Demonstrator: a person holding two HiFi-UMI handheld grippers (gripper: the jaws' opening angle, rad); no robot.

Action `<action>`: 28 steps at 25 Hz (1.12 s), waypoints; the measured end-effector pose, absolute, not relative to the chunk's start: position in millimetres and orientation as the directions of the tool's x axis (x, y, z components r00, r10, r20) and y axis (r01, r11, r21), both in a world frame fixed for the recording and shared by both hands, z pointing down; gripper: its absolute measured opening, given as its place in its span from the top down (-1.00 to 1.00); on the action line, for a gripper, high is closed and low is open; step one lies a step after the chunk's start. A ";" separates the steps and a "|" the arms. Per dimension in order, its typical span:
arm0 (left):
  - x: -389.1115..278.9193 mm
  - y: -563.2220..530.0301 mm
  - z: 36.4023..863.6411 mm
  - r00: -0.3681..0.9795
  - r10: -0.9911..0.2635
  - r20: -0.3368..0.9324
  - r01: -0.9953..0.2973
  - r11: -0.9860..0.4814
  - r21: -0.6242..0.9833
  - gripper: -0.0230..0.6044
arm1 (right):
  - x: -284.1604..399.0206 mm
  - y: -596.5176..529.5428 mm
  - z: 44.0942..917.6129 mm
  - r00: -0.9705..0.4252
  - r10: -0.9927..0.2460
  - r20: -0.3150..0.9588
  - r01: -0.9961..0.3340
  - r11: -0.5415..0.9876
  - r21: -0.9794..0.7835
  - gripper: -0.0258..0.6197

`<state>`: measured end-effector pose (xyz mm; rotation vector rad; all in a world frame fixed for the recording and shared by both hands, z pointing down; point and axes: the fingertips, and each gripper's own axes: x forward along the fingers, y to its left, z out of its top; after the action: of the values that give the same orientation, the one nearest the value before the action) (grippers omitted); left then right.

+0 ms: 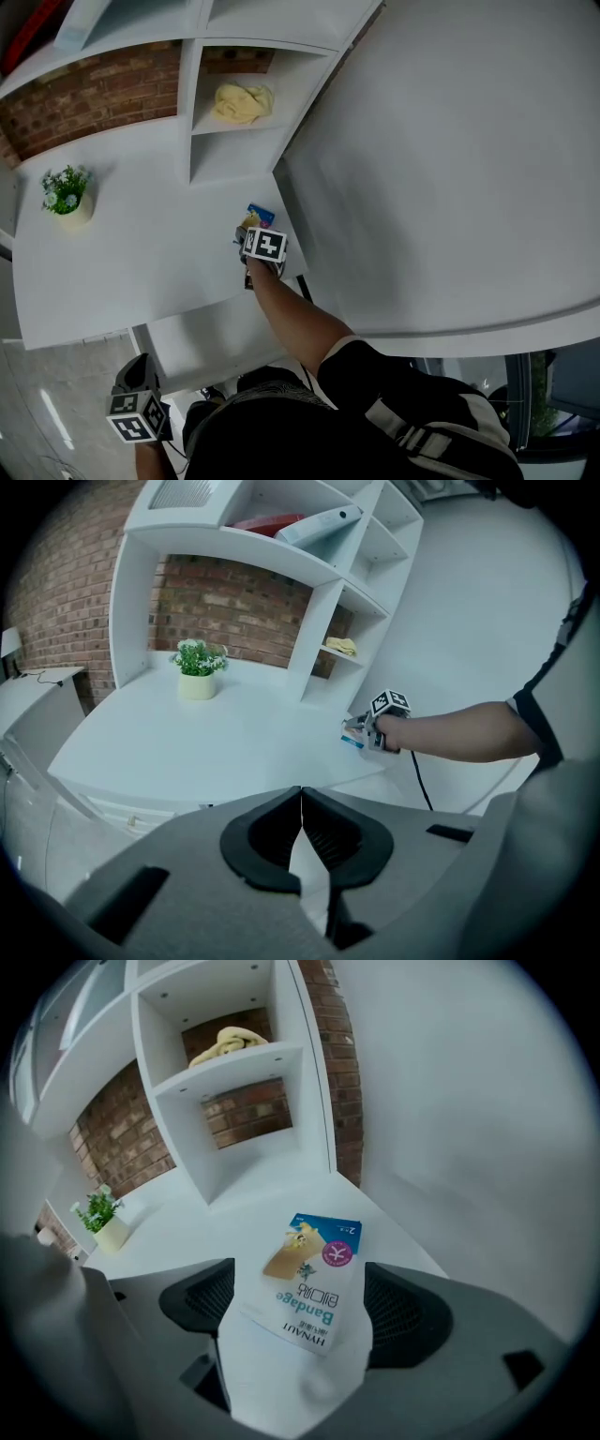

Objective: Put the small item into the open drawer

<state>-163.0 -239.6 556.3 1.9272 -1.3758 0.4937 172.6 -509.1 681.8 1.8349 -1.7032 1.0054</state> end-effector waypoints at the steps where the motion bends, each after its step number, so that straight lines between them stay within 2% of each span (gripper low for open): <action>1: -163.1 -239.7 556.4 0.355 -0.658 0.664 -0.930 -0.177 0.322 0.87 | 175.7 -515.0 684.8 -0.007 -0.649 0.761 -0.975 -0.164 -0.149 -0.36; 6: -162.3 -235.2 560.5 0.343 -0.644 0.684 -0.934 -0.156 0.321 0.87 | 180.1 -537.3 699.3 0.020 -0.595 0.803 -0.948 -0.268 -0.174 -0.48; 14: -169.5 -236.2 555.6 0.308 -0.662 0.684 -0.942 -0.109 0.319 0.87 | 180.5 -540.7 720.1 0.085 -0.493 0.866 -0.951 -0.300 -0.078 -0.50; 18: -172.6 -232.1 557.8 0.298 -0.665 0.685 -0.942 -0.088 0.325 0.87 | 178.7 -539.5 721.5 0.126 -0.499 0.857 -0.961 -0.277 -0.019 -0.50; 23: -174.7 -218.9 574.4 0.311 -0.639 0.704 -0.938 -0.089 0.334 0.87 | 181.8 -539.3 722.3 0.126 -0.500 0.856 -0.957 -0.289 -0.028 -0.49; 28: -178.4 -214.1 574.5 0.317 -0.644 0.696 -0.936 -0.095 0.338 0.87 | 182.9 -537.6 725.7 0.057 -0.499 0.865 -0.946 -0.305 -0.114 -0.49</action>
<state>-178.4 -214.1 574.5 1.8231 -1.4086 0.4853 182.9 -537.6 725.7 1.8461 -1.4407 1.1822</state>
